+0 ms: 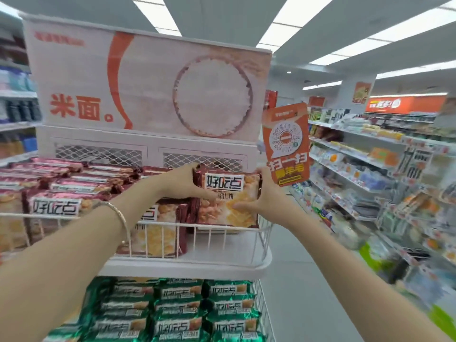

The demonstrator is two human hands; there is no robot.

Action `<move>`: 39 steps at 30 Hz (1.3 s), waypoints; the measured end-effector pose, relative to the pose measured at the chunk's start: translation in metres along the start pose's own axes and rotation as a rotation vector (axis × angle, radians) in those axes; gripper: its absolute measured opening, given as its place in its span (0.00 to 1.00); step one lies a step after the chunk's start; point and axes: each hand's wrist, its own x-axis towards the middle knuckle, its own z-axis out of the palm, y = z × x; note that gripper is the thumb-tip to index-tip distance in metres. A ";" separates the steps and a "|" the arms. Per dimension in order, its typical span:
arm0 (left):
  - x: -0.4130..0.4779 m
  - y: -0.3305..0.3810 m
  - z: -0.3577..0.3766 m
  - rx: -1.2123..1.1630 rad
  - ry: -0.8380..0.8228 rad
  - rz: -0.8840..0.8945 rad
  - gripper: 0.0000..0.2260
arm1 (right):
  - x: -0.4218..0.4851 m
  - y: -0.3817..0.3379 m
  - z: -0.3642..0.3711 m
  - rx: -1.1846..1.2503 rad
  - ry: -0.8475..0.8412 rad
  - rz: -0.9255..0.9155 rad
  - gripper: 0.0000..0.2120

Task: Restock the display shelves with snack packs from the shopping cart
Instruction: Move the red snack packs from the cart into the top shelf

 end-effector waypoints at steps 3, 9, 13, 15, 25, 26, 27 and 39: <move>-0.001 -0.001 0.000 0.218 -0.176 -0.080 0.59 | 0.000 0.008 0.002 -0.178 -0.230 0.026 0.34; -0.004 -0.002 0.008 0.149 -0.141 0.030 0.34 | 0.000 0.008 0.025 -0.306 -0.124 -0.131 0.30; 0.001 -0.012 0.014 0.457 -0.265 -0.075 0.30 | 0.001 0.005 0.035 -0.419 -0.220 -0.166 0.26; -0.003 -0.014 0.014 0.448 -0.213 -0.047 0.33 | 0.000 0.006 0.033 -0.467 -0.207 -0.172 0.26; -0.014 -0.030 0.025 0.617 -0.021 0.051 0.36 | -0.009 0.002 0.034 -0.517 -0.197 -0.213 0.25; -0.017 -0.030 0.026 0.598 0.000 0.054 0.36 | -0.010 0.000 0.034 -0.556 -0.181 -0.218 0.25; -0.021 -0.030 0.025 0.576 0.041 0.072 0.35 | -0.011 -0.002 0.034 -0.616 -0.159 -0.222 0.25; -0.205 -0.175 -0.030 0.534 0.396 -0.059 0.31 | -0.068 -0.121 0.180 -0.558 0.084 -0.621 0.23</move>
